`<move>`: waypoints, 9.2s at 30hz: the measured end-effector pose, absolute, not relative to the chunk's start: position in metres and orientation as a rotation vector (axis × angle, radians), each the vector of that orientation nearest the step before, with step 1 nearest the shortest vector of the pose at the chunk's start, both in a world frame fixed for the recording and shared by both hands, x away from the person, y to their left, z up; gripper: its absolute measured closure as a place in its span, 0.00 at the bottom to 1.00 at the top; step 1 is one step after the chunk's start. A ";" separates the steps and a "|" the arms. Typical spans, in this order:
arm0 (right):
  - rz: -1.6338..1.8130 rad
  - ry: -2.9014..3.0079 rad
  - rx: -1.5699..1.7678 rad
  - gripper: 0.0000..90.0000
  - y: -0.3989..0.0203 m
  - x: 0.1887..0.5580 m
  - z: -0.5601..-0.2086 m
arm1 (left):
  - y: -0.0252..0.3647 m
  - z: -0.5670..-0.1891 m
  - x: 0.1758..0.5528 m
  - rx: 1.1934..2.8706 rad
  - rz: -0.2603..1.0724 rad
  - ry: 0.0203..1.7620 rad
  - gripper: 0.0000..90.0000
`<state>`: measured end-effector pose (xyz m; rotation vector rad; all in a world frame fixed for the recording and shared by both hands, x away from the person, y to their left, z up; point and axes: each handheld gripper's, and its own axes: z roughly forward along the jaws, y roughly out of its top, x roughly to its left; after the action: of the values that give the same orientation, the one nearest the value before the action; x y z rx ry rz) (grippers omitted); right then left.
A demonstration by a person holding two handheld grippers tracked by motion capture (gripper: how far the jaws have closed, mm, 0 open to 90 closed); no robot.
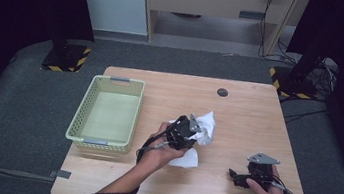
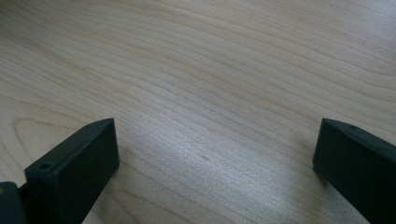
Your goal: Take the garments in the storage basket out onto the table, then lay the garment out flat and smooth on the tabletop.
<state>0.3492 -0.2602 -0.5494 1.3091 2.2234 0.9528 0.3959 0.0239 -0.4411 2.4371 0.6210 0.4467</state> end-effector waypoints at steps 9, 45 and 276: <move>0.954 2.227 1.304 0.00 -0.260 0.350 -0.549 | 0.003 -0.476 0.388 2.474 0.366 0.656 0.76; 0.954 2.234 1.296 0.00 -0.259 0.356 -0.549 | 0.003 -0.470 0.358 2.252 0.396 0.755 0.18; 1.110 2.234 1.081 0.94 -0.273 0.400 -0.421 | 0.079 -0.423 0.398 2.043 0.435 0.866 0.96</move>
<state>0.4003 -0.2727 -0.4213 1.0811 2.2341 1.1103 0.3983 0.0787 -0.4230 2.0430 0.8664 0.4355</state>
